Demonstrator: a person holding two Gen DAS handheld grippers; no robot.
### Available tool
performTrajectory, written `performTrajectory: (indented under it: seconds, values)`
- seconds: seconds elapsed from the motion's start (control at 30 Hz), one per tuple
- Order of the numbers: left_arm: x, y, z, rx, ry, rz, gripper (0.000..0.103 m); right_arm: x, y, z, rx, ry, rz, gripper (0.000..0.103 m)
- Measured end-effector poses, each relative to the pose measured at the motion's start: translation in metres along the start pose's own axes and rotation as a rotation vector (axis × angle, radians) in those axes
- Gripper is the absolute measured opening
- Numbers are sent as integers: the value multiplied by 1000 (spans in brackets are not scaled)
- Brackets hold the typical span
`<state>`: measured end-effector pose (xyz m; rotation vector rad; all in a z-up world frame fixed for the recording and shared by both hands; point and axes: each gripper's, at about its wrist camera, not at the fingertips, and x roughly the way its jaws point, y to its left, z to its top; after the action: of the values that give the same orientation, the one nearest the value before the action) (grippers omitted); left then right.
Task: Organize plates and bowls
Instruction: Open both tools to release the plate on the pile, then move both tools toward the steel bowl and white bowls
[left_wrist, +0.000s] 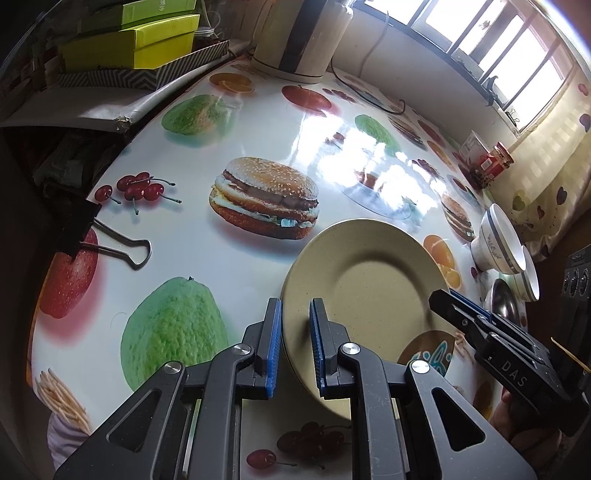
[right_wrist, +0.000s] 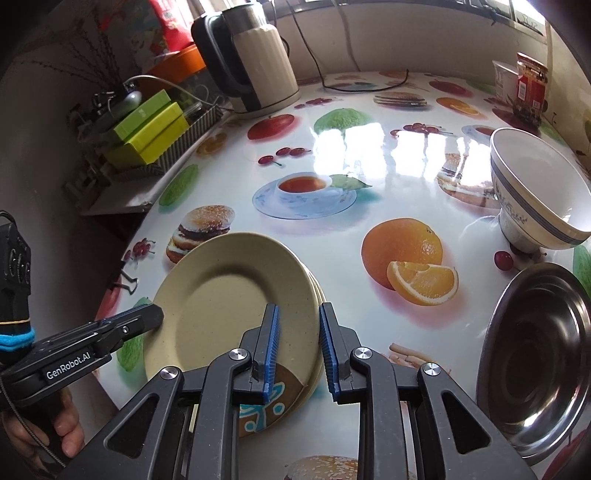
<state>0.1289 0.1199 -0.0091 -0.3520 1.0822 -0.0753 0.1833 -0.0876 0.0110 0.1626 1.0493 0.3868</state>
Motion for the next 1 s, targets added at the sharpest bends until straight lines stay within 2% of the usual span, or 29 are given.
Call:
performTrajectory:
  seconds: [0.3,0.43,0.57,0.7,0.77,1.0]
  values:
    - [-11,-9,0,38,-50,40,17,-3,0,-1,7,-10,4,26]
    - [-21,-15,2,48,-85,42,19,-13,1,1,-4,-39,-6,36]
    - [-31,-26,2,77,-122,43,25,-25,0,1,-8,-73,-11,37]
    - [-41,-46,-1,150,-185,86,25,-39,-2,0,-4,-104,-33,40]
    - [-42,-54,-2,159,-185,56,25,-46,-4,-2,-8,-120,-50,42]
    - [-43,-85,-9,246,-214,60,26,-70,-18,-10,18,-166,-99,44]
